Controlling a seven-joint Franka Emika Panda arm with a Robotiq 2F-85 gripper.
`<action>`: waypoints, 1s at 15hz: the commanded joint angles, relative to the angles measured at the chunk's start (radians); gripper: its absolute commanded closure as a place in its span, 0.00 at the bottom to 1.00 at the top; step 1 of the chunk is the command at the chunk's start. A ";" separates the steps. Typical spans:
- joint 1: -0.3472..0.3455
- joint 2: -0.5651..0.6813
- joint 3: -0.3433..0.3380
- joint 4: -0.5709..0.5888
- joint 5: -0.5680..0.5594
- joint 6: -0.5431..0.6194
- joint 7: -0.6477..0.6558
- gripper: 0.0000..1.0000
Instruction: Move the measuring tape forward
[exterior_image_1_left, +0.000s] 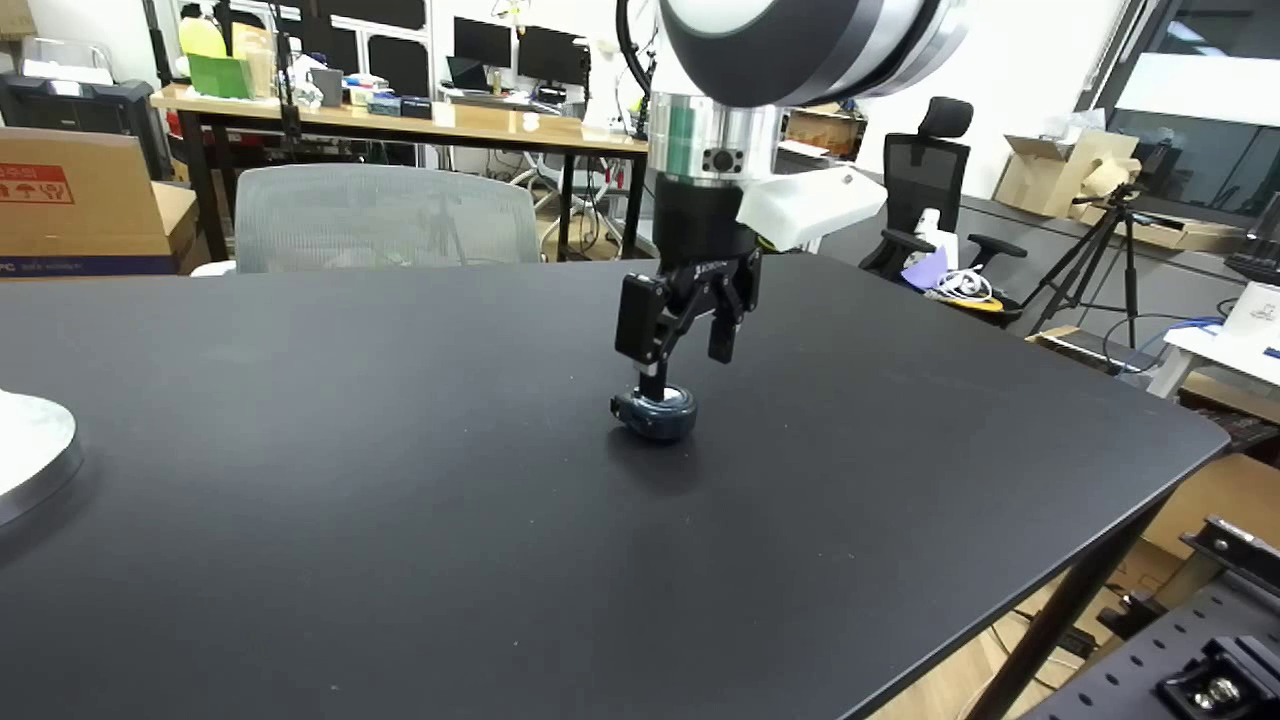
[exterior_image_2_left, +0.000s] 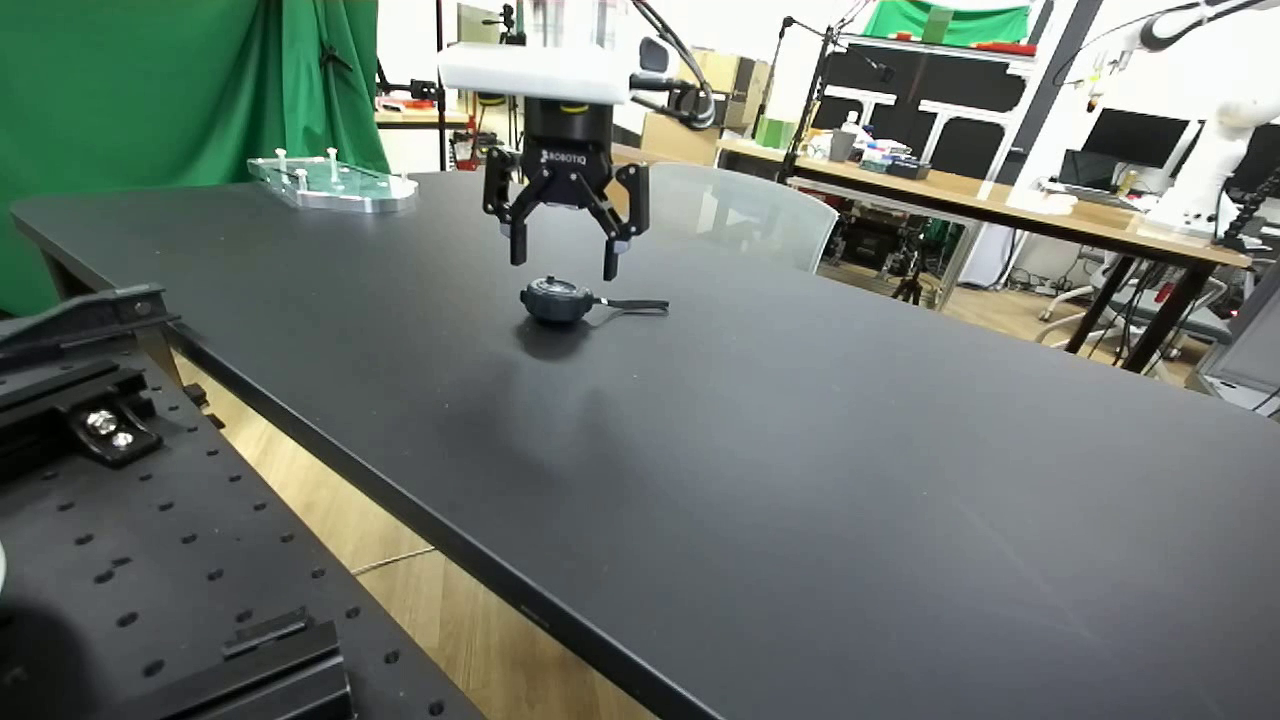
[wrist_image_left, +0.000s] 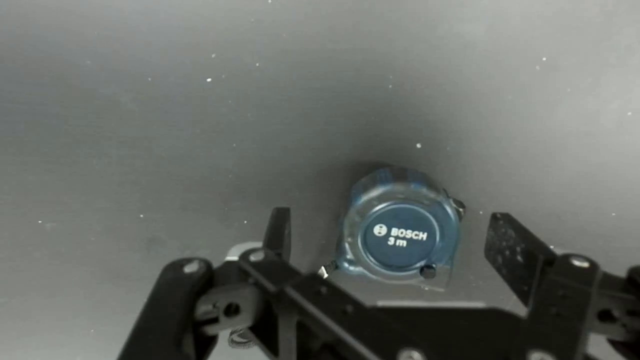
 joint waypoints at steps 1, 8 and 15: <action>0.015 0.052 0.000 0.051 -0.006 -0.014 0.032 0.00; 0.001 0.131 0.029 0.108 0.050 -0.027 -0.008 0.19; -0.029 0.133 0.078 0.116 0.206 -0.011 0.004 0.58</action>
